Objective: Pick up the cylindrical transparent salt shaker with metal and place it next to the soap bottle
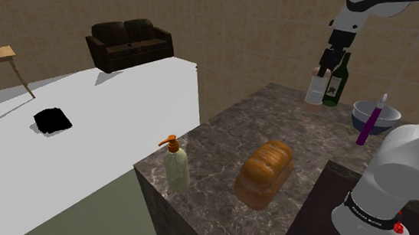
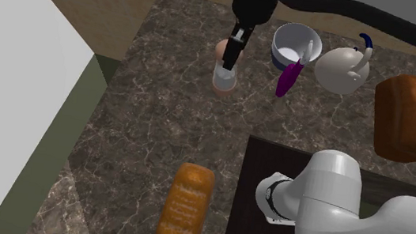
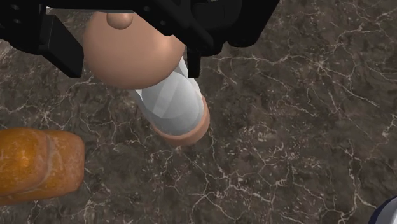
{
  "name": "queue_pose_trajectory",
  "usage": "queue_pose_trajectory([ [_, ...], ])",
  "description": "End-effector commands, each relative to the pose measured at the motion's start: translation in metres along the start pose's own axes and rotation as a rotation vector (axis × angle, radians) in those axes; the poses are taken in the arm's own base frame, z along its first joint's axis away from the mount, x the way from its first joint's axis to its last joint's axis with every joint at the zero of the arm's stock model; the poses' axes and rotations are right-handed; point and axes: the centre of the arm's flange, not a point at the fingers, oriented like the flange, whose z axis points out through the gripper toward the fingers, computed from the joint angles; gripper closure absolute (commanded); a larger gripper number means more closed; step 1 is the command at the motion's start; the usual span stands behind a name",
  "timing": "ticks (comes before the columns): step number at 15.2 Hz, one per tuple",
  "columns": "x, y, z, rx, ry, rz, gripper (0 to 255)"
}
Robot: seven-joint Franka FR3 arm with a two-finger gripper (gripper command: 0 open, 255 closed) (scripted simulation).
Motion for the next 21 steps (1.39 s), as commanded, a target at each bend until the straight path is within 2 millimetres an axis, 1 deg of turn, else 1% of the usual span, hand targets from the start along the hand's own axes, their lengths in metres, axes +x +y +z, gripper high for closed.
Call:
queue_pose_trajectory([
  [1,0.001,-0.001,-0.011,0.0,0.0,0.0,255],
  [21,0.008,-0.019,-0.114,0.0,0.0,0.0,255],
])
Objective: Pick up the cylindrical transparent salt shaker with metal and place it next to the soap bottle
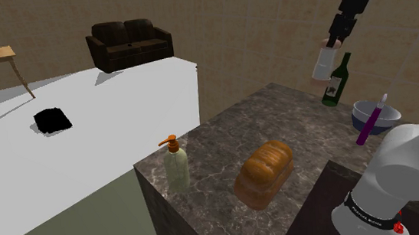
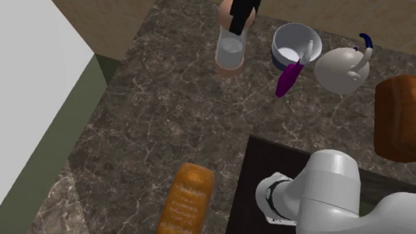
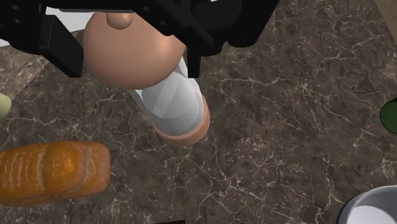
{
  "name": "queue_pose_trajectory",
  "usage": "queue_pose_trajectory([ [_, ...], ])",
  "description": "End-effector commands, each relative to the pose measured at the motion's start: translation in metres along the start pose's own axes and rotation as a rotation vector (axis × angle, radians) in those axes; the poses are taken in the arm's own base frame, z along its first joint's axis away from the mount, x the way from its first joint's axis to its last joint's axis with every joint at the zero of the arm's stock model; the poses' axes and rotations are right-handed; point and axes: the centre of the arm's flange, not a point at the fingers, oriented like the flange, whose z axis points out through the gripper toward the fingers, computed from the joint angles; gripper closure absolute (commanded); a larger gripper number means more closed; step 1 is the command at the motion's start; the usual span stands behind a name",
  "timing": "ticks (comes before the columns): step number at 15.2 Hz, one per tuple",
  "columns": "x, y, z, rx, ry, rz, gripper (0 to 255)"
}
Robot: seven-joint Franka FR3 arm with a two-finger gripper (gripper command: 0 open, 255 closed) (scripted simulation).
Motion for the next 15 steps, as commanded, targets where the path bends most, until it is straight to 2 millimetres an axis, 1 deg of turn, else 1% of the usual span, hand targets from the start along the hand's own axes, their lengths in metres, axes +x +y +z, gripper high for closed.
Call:
queue_pose_trajectory([
  [1,0.001,-0.001,-0.01,0.0,0.0,0.0,255],
  [3,0.001,-0.003,-0.021,0.0,0.0,0.0,255],
  [4,0.002,-0.003,-0.023,0.0,0.0,0.0,255],
  [15,0.03,-0.143,0.003,0.0,0.0,0.0,255],
])
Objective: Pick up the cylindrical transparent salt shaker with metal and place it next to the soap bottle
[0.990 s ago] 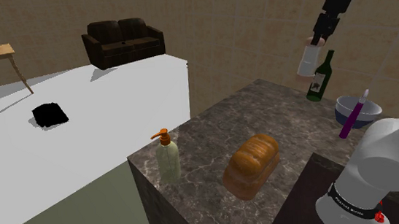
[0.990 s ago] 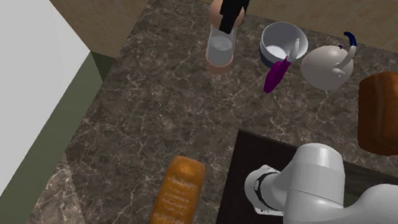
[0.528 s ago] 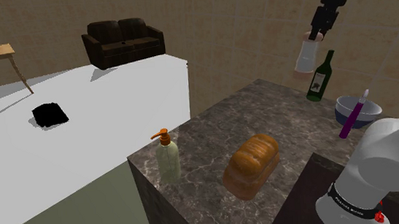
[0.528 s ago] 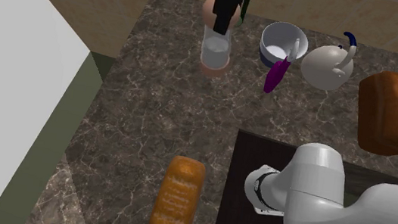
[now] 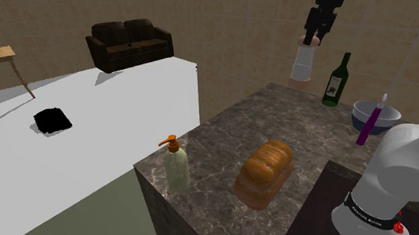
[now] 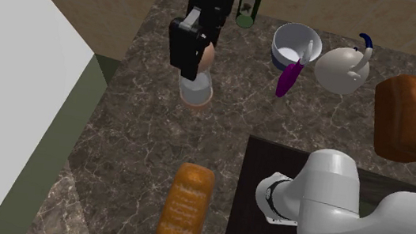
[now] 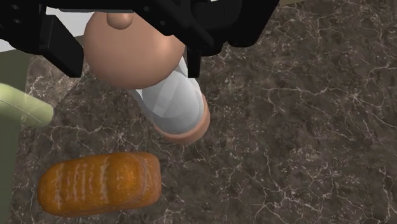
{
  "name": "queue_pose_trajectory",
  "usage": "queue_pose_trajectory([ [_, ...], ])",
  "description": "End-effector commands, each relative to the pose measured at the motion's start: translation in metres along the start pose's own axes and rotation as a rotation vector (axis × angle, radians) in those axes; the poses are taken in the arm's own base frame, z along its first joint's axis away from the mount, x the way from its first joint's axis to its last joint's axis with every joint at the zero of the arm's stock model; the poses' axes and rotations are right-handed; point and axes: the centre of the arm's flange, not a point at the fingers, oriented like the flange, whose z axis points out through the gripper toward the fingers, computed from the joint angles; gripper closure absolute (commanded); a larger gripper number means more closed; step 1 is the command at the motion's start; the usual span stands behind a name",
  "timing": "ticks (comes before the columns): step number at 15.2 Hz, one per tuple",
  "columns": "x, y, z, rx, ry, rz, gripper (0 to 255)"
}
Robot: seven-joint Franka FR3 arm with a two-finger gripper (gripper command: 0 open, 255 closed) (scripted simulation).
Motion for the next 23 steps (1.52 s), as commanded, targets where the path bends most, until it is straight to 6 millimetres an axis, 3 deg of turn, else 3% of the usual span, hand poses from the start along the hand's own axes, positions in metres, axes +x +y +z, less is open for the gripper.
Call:
queue_pose_trajectory([
  [1,0.006,-0.026,0.005,0.0,0.0,0.001,255],
  [23,0.064,-0.306,0.056,0.0,0.0,0.001,255],
])
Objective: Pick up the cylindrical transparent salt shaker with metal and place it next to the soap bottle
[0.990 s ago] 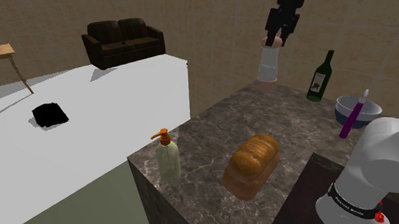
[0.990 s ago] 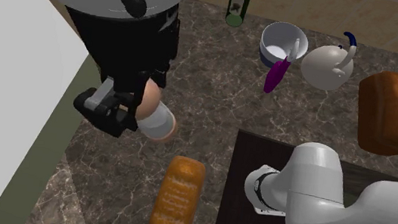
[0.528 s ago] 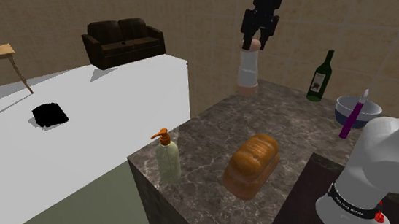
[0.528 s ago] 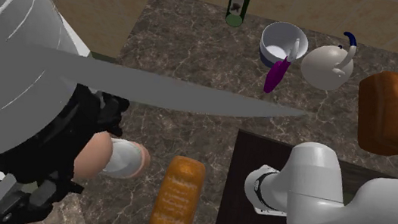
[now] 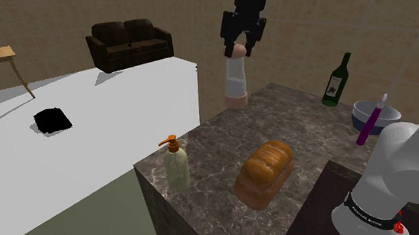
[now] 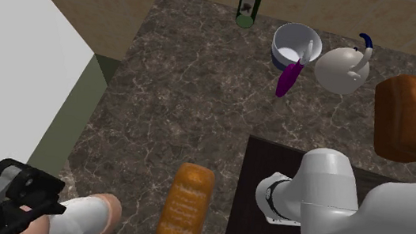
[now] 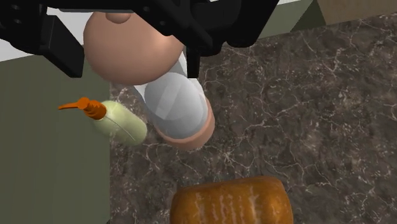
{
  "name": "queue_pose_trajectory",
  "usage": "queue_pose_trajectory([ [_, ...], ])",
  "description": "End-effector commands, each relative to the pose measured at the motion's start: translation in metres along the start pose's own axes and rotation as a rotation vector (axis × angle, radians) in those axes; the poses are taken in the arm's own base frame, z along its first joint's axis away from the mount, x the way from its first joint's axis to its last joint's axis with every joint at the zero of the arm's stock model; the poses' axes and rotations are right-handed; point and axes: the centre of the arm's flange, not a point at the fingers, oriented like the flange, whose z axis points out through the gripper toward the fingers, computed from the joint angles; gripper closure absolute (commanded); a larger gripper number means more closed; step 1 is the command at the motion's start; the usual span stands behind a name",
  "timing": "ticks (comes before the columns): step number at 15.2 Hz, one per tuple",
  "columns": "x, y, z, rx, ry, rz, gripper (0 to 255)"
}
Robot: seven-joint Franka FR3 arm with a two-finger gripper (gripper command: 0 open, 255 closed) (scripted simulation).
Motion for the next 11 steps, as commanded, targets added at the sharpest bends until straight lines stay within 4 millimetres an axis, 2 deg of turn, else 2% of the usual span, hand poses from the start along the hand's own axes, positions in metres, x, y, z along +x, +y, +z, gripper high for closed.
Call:
queue_pose_trajectory([
  [1,0.005,-0.025,0.008,0.001,0.001,0.001,255],
  [5,0.016,-0.076,0.018,0.001,0.001,0.001,255],
  [6,0.02,-0.095,0.021,0.001,0.001,0.001,255],
  [11,0.018,-0.091,0.047,0.001,0.001,0.001,255],
])
